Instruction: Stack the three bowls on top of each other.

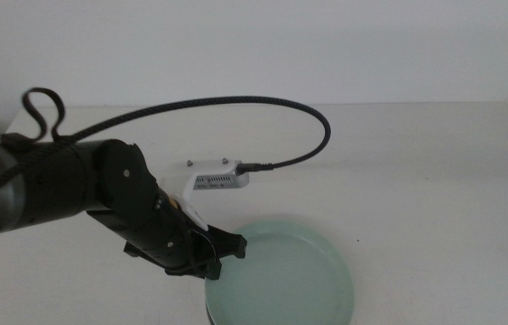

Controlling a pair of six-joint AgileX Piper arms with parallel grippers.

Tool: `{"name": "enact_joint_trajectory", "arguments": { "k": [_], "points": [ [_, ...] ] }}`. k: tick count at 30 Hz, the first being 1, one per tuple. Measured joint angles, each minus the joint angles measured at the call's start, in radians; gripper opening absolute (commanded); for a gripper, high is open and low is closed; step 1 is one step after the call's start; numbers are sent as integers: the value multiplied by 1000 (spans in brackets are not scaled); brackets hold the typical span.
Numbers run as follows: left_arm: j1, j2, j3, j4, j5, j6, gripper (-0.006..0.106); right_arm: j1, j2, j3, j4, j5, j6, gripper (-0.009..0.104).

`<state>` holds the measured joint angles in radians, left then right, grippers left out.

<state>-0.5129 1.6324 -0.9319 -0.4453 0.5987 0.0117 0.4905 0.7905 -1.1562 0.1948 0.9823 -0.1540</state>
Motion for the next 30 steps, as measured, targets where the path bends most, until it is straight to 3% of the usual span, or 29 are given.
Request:
{"name": "enact_joint_trajectory", "arguments": {
  "k": [2,4,8,10,20,30],
  "points": [
    [0,13,0,-3,-5,0,17,0,0,0,0,1,0,48],
    [0,16,0,-3,-5,-1,36,0,0,0,0,1,0,48],
    [0,11,0,4,-2,-2,86,0,0,0,0,1,0,48],
    [1,-3,-6,21,11,-2,105,0,0,0,0,1,0,48],
    [181,-174,-143,115,203,-2,105,0,0,0,0,1,0,48],
    [425,-340,-283,325,284,-2,105,0,0,0,0,2,0,48]
  ]
}}
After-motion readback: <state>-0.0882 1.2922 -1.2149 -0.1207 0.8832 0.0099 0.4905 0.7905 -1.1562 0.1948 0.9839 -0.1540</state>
